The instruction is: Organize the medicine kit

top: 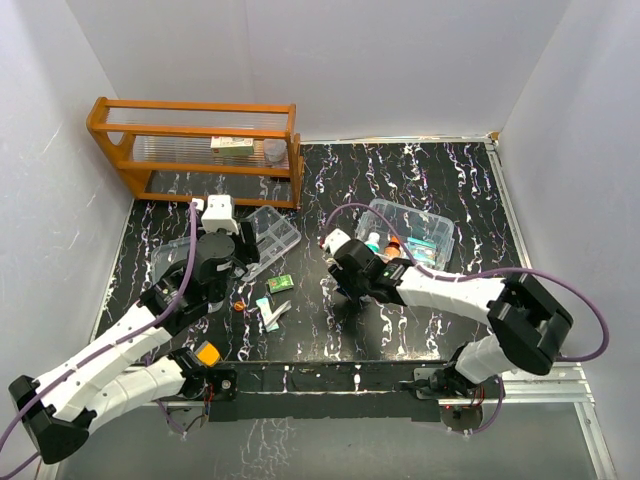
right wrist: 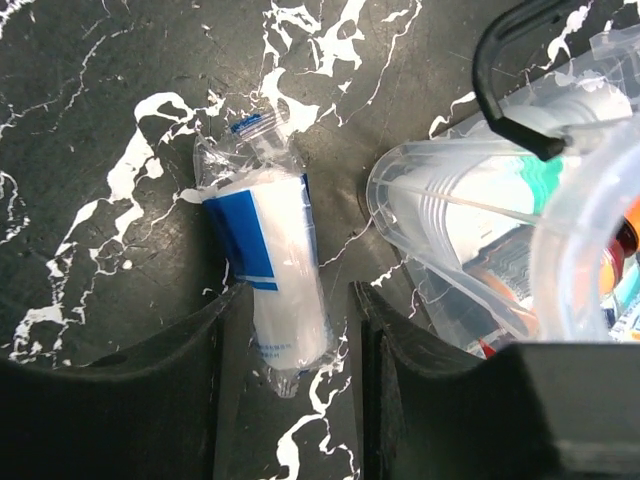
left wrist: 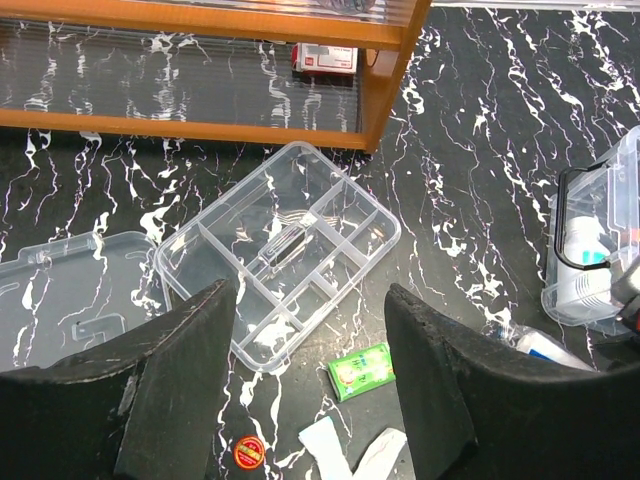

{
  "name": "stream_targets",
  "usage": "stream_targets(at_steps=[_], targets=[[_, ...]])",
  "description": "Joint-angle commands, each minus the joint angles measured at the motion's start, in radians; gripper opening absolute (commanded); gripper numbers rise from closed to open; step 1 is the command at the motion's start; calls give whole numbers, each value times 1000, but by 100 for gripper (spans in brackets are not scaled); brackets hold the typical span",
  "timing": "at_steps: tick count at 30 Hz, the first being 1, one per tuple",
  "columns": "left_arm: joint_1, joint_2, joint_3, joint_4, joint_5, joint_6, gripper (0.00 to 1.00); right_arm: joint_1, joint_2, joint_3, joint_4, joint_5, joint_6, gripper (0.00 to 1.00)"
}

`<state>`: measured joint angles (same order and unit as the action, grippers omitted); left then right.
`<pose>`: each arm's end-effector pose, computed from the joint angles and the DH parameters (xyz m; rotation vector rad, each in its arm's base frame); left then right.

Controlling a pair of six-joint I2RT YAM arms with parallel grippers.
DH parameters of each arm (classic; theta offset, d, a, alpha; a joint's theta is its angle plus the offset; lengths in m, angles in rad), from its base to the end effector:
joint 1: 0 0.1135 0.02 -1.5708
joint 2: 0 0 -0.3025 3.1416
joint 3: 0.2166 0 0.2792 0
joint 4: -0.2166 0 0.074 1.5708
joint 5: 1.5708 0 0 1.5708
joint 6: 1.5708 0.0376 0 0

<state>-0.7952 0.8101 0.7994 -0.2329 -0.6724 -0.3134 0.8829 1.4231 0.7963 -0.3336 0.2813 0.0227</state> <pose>0.1463 -0.1158 0.3648 -0.0456 1.7641 -0.1947 0.1951 0.2210 0.2111 -0.9315 2.2954 0.0260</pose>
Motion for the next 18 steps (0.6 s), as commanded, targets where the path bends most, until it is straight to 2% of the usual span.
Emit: stream_targets(at_steps=[1, 9, 14, 18], targets=[[1, 10, 13, 19, -17, 9, 60, 6, 38, 37, 77, -3, -86, 38], [1, 27, 16, 15, -18, 16, 61, 5, 114, 73, 57, -59, -136, 32], [1, 33, 16, 17, -17, 17, 61, 5, 107, 87, 32, -92, -136, 14], [1, 35, 17, 17, -18, 19, 61, 5, 62, 94, 34, -130, -136, 9]])
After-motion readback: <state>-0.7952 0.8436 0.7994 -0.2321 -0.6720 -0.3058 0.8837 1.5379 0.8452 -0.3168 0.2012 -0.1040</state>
